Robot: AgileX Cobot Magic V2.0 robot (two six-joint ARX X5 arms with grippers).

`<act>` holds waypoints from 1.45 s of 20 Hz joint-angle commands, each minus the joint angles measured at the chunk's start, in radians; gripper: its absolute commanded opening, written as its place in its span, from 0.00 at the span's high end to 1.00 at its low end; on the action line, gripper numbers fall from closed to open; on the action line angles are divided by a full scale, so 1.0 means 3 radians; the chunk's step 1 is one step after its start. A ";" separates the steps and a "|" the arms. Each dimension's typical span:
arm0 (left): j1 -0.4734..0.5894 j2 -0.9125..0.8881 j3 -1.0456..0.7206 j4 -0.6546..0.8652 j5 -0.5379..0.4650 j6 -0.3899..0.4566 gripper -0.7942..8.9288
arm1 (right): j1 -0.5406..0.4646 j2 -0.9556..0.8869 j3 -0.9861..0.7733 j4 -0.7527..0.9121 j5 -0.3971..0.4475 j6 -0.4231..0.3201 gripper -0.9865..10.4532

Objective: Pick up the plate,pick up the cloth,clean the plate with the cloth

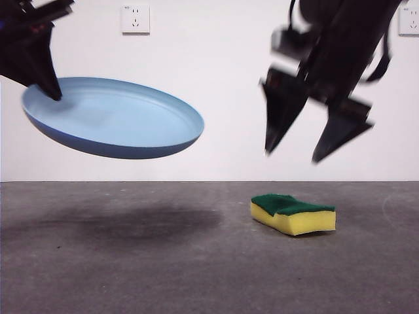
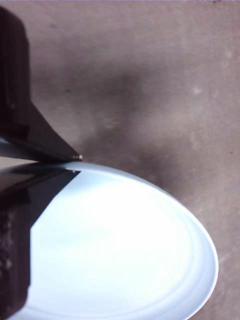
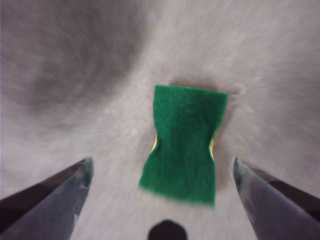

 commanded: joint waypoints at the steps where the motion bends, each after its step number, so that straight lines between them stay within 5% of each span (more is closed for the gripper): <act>1: -0.0010 -0.0078 -0.0031 -0.0132 0.0013 0.0067 0.93 | 0.0006 0.0278 0.0010 0.0128 0.0080 -0.0099 0.51; 8: -0.0033 -0.0093 -0.0031 -0.0201 0.0008 0.0117 0.93 | 0.0006 0.0704 0.0010 0.0223 0.0094 -0.0113 0.51; 14: -0.0032 -0.0093 -0.0031 -0.0192 0.0001 0.0117 0.93 | 0.0008 0.0736 0.0010 0.0235 0.0097 -0.0089 0.62; 21: -0.0032 -0.0093 -0.0031 -0.0191 -0.0001 0.0117 0.93 | 0.0031 0.0768 0.0010 0.0184 0.0094 -0.0100 0.92; 29: -0.0034 -0.0065 -0.0031 0.0048 -0.0210 0.0070 0.93 | 0.0252 0.0117 0.0011 0.0158 0.0064 0.0061 0.92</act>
